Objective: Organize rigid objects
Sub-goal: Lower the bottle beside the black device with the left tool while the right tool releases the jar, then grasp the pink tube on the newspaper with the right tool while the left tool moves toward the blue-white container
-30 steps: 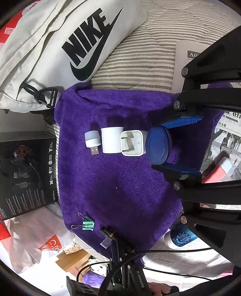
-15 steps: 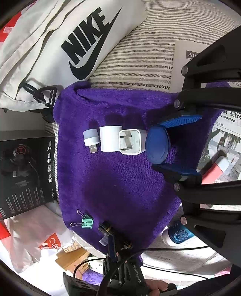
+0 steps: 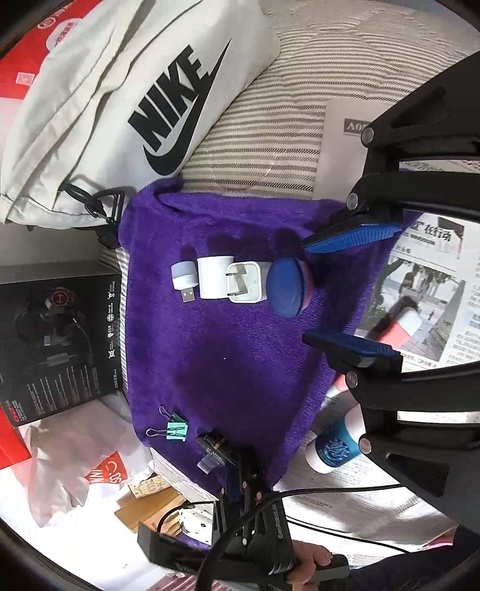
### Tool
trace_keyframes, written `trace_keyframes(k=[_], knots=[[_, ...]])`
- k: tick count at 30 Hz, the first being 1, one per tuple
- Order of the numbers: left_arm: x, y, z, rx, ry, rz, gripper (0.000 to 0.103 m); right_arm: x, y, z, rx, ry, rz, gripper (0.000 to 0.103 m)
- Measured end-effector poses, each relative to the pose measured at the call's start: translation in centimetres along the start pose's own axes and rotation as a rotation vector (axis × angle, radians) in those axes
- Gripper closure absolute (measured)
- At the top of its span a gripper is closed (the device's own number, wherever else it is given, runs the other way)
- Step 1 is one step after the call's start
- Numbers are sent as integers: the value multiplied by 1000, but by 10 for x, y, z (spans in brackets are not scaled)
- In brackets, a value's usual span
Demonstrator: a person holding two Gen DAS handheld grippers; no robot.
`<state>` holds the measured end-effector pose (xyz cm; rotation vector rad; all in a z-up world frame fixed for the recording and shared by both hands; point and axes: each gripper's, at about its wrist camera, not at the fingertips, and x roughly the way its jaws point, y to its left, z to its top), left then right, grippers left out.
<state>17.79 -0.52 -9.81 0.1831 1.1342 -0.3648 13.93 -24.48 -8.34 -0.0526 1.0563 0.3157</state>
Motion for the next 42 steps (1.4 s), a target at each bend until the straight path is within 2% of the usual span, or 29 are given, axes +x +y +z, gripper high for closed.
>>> trace_keyframes(k=[8, 16, 23, 29, 34, 37, 42], knots=[[-11, 0, -3, -16, -12, 5, 78, -23, -1, -13, 1, -34, -10, 56], [-45, -3, -20, -30, -69, 44, 76, -43, 14, -35, -62, -52, 16, 56], [-71, -4, -43, -38, -113, 42, 73, -24, 30, -52, -139, -18, 48, 56], [-76, -3, -65, -60, -112, 38, 72, -1, 37, -51, -202, -2, 53, 56], [-73, -1, -78, -75, -98, 39, 72, 15, 47, -50, -257, 15, 35, 71], [-71, -3, -81, -73, -96, 36, 72, 20, 55, -52, -311, -11, 2, 75], [-69, -7, -84, -61, -93, 21, 71, 14, 48, -57, -263, 3, 2, 81]])
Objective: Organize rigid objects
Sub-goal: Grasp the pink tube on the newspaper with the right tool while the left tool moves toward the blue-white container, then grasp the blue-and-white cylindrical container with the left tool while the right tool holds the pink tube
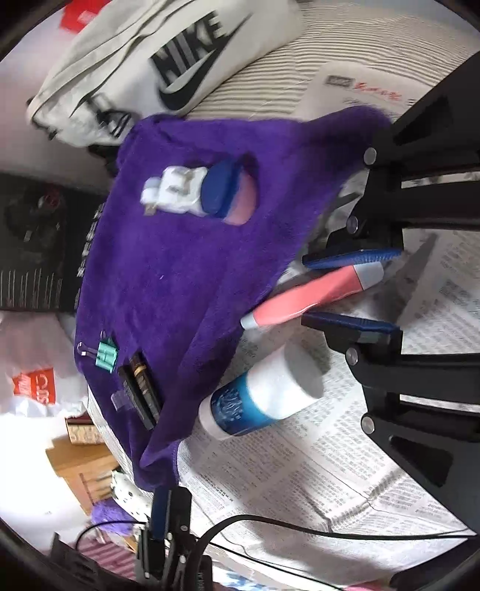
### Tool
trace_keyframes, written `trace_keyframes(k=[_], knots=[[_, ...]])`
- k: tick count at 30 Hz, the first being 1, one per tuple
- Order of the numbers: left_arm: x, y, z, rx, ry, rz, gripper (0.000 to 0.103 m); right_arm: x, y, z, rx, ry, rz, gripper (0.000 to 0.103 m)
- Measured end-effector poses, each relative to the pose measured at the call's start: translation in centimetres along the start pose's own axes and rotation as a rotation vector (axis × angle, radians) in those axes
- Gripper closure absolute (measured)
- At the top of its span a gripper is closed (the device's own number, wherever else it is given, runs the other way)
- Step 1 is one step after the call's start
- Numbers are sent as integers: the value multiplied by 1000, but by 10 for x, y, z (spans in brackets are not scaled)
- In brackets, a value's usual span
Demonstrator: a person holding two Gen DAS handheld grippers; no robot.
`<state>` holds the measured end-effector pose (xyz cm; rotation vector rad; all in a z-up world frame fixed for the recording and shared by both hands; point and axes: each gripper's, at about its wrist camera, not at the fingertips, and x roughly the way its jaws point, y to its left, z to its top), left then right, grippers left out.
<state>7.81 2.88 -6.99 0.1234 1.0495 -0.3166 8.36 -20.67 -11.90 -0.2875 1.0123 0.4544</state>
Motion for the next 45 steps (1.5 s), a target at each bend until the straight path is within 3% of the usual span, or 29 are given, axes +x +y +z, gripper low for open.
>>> trace_keyframes(k=[9, 22, 25, 31, 36, 45], knots=[[2, -10, -3, 16, -9, -38, 70, -22, -19, -36, 127, 45, -27, 86], [-6, -22, -4, 16, -33, -77, 67, -23, -19, -35, 140, 31, -17, 88], [-6, -35, 1, 26, -49, -122, 55, -35, -28, -46, 195, 18, -23, 88], [-1, -72, 9, 85, -67, -120, 39, -60, -44, -66, 263, -5, -65, 88], [10, -90, 17, 88, -45, -85, 31, -73, -56, -79, 305, -24, -74, 88], [37, -114, 20, 77, 13, -46, 31, -81, -72, -97, 343, -33, -71, 88]])
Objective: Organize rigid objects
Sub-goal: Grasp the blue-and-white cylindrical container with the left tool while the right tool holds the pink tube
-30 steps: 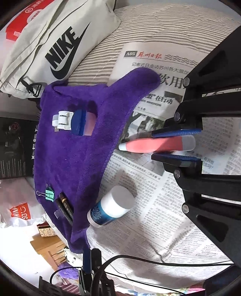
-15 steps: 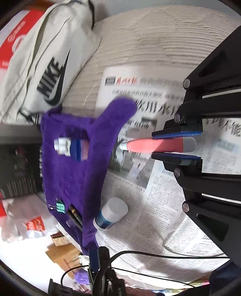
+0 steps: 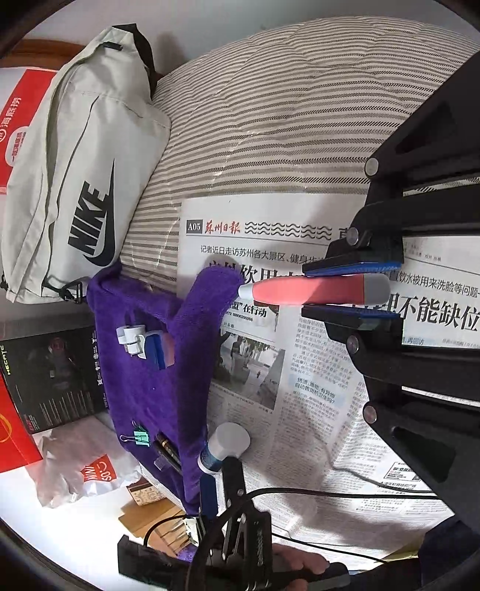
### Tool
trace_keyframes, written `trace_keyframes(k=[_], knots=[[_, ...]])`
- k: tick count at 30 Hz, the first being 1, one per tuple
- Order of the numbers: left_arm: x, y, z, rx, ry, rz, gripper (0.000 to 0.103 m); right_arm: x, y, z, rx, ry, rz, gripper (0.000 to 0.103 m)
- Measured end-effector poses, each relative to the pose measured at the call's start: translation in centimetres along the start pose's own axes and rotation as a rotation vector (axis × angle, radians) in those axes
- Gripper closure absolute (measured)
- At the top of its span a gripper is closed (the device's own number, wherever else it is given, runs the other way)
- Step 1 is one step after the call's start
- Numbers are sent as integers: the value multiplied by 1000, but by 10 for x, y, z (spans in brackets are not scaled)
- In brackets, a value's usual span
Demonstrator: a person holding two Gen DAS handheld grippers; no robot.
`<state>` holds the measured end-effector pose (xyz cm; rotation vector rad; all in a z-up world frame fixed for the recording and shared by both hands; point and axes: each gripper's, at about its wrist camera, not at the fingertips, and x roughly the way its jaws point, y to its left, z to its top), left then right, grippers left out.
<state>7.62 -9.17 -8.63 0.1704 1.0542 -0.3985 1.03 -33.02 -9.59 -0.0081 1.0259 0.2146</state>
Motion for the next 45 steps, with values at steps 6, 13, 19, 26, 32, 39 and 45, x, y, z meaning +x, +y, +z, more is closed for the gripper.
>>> trace_keyframes(k=[6, 13, 19, 26, 32, 39, 45], knots=[[8, -4, 4, -19, 9, 11, 26, 4, 1, -2, -3, 6, 16, 88], [12, -7, 10, -71, 23, 40, 19, 11, 5, -1, -10, 19, 35, 88], [13, -9, 12, -111, 53, 54, 20, 13, 2, -1, -5, 24, 36, 88], [21, -9, 14, -171, 97, 62, 20, 13, -1, -3, -1, 28, 37, 88], [29, -7, 14, -207, 108, 74, 19, 13, -1, -4, 1, 32, 41, 88], [17, 5, 0, -118, 124, 140, 19, 13, 0, -4, -3, 31, 42, 88], [13, 27, -7, -172, 111, 111, 19, 17, 4, -3, -11, 37, 49, 88]])
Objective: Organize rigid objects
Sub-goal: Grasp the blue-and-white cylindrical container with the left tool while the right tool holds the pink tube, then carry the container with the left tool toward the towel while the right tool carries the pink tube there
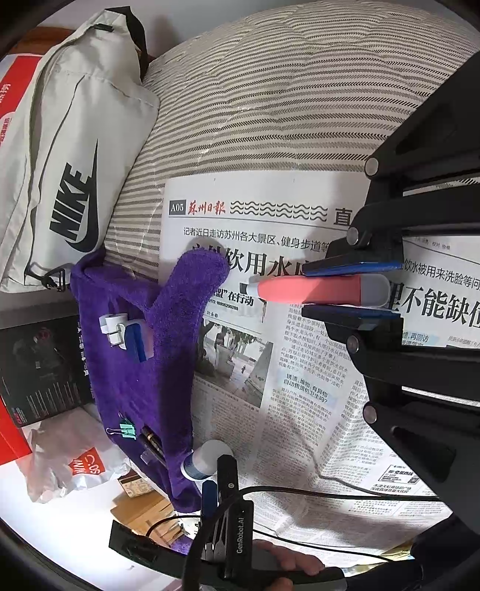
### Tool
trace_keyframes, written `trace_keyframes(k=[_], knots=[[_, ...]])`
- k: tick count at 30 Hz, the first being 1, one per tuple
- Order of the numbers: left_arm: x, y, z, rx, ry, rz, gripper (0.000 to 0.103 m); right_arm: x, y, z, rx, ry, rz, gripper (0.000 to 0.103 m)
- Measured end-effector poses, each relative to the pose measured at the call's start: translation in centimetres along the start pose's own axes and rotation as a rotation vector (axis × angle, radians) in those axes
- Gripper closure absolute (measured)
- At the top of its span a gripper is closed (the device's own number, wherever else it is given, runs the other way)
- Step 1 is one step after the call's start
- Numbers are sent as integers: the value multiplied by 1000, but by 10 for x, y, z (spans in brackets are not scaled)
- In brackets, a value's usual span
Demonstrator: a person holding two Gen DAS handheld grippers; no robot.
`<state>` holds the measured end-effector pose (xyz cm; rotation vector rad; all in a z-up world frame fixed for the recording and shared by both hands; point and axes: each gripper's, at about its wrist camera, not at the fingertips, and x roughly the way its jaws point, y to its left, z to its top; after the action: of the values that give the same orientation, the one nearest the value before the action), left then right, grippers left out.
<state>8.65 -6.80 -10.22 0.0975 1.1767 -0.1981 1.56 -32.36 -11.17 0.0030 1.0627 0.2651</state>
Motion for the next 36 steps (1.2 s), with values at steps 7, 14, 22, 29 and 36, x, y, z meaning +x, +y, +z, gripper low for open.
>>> trace_keyframes(k=[7, 14, 22, 29, 36], knots=[[10, -9, 10, 65, -15, 11, 19, 1, 0, 1, -4, 6, -3, 88], [14, -14, 13, 126, -67, 12, 26, 3, 1, 2, -4, 15, -9, 88], [7, -7, 1, 127, -99, -49, 26, 5, 2, 3, 2, 22, -11, 88], [-1, -1, -2, 126, -109, -71, 26, 6, 7, 6, -2, 19, 1, 88], [-9, 7, -5, 126, -111, -67, 26, 13, 12, 9, -29, 37, -17, 87]])
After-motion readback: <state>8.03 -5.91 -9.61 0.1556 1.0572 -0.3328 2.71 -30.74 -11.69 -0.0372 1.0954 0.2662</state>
